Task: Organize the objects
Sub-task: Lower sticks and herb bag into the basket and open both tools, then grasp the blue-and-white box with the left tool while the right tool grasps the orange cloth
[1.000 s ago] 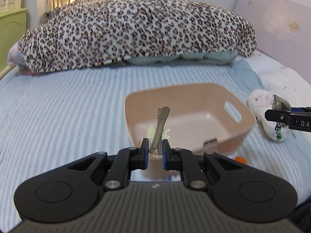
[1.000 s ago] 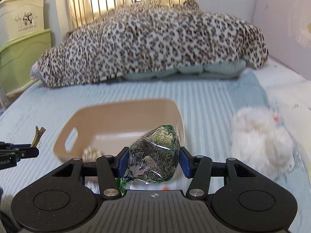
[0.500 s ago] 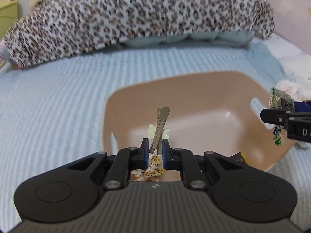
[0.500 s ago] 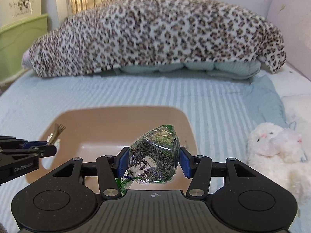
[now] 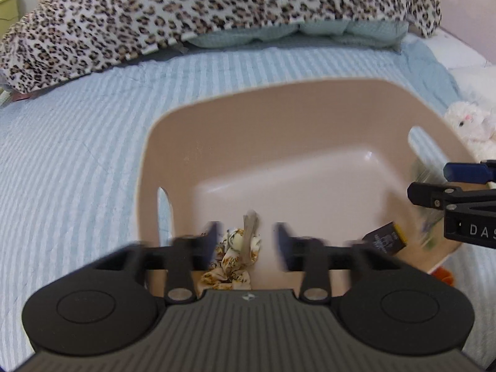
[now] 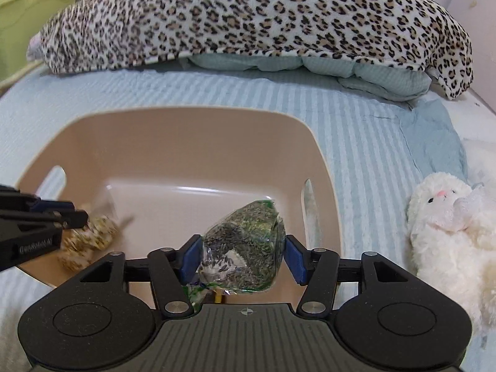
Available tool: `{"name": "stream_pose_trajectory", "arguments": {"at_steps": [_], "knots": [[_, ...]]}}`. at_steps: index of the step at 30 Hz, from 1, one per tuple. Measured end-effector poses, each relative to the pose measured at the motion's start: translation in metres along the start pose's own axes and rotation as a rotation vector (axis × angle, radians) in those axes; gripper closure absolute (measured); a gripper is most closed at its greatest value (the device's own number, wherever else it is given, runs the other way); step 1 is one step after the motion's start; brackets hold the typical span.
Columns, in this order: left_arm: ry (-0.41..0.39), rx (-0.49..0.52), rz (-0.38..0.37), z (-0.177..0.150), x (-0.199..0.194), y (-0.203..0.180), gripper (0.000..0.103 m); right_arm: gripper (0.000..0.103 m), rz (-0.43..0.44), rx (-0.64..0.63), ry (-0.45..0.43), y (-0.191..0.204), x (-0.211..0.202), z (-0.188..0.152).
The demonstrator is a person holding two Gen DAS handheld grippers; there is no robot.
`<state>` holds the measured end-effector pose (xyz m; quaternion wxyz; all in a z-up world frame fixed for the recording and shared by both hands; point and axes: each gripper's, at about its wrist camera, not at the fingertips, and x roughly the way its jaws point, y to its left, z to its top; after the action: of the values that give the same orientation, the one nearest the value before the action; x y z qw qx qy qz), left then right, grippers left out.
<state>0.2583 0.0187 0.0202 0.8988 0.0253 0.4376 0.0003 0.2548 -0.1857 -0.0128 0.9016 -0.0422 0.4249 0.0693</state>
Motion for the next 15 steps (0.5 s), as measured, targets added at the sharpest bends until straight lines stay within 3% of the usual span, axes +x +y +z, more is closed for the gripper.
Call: {"name": "stream_pose_trajectory", "arguments": {"at_steps": [1, 9, 15], "knots": [[-0.023, -0.005, 0.008, 0.0, -0.008, 0.001, 0.026, 0.038, 0.006, 0.011, -0.008, -0.002, -0.005, 0.001], [-0.072, -0.011, -0.003, -0.007, -0.056, 0.006, 0.014, 0.003, 0.011, -0.022, -0.08, -0.004, -0.057, -0.002], [-0.065, -0.005, -0.006, -0.028, -0.08, 0.006, 0.014, 0.0, -0.003, -0.06, -0.053, -0.008, -0.086, -0.02]]}}
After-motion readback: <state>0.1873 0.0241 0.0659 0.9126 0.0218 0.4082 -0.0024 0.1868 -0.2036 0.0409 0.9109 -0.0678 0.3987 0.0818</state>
